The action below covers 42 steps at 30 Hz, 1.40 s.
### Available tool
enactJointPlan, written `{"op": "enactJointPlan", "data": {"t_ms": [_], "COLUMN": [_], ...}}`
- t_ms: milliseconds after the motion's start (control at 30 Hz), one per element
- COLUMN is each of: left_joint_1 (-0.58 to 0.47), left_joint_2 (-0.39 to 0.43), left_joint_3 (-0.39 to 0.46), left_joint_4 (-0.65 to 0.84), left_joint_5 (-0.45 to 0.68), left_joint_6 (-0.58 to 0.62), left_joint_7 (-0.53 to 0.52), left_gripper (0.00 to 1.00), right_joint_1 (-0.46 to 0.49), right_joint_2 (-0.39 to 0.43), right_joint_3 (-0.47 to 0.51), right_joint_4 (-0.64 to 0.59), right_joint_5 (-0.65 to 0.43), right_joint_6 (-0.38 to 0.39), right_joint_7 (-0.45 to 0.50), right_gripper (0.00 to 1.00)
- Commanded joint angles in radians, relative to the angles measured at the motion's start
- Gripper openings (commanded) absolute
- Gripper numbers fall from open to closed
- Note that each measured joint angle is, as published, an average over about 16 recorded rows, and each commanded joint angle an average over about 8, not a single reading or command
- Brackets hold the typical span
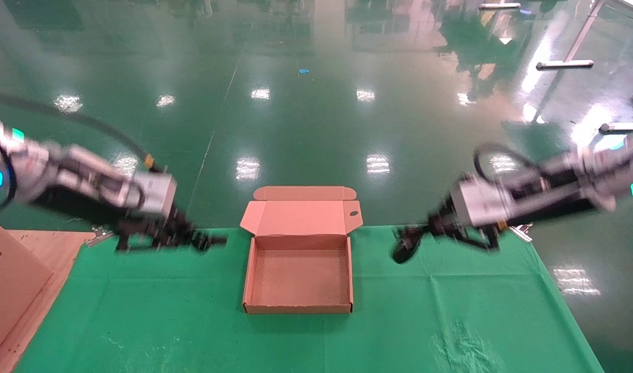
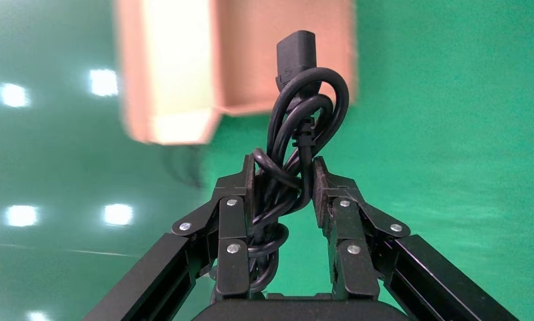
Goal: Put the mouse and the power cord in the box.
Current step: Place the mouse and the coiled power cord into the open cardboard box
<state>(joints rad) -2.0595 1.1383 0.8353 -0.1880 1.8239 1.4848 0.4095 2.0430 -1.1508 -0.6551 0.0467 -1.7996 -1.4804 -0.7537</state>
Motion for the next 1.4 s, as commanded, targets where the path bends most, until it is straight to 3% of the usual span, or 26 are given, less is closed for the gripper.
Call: {"op": "enactJointPlan", "data": {"t_ms": [33,333,733,900,1067,1400], "left_joint_1": [-0.038,-0.12,-0.095,-0.035,0.06,0.338], "left_joint_2": [0.016,0.069,0.117,0.162,0.198,0.226], "left_joint_3": [-0.001,-0.007,-0.005,-0.002,-0.025,-0.013], "left_joint_4": [-0.012,0.015,0.037,0.016,-0.012,-0.212], "left_joint_5": [0.001,-0.006,-0.006,0.003,-0.025,-0.07], "left_joint_6": [-0.001,0.006,-0.034,-0.177,-0.364,-0.731], "left_joint_7": [-0.007,0.018,0.117,0.172,0.163,0.122], "left_gripper": [0.0,0.0,0.0,0.0,0.0,0.0], "right_joint_1": [0.029,0.086,0.09,0.096,0.084,0.043], "right_joint_2": [-0.02,-0.085,-0.111,-0.104,-0.087,-0.051], "right_joint_3": [0.003,0.003,0.003,0.008,0.011,0.009], "right_joint_4": [0.004,-0.006,-0.023,-0.027,-0.036,-0.054], "right_joint_5": [0.004,0.005,0.006,0.013,0.017,0.015], "right_joint_6": [0.004,-0.008,-0.024,-0.038,-0.053,-0.049], "right_joint_7": [0.019,0.059,0.061,0.056,0.04,0.014], "right_gripper": [0.0,0.0,0.0,0.0,0.0,0.0]}}
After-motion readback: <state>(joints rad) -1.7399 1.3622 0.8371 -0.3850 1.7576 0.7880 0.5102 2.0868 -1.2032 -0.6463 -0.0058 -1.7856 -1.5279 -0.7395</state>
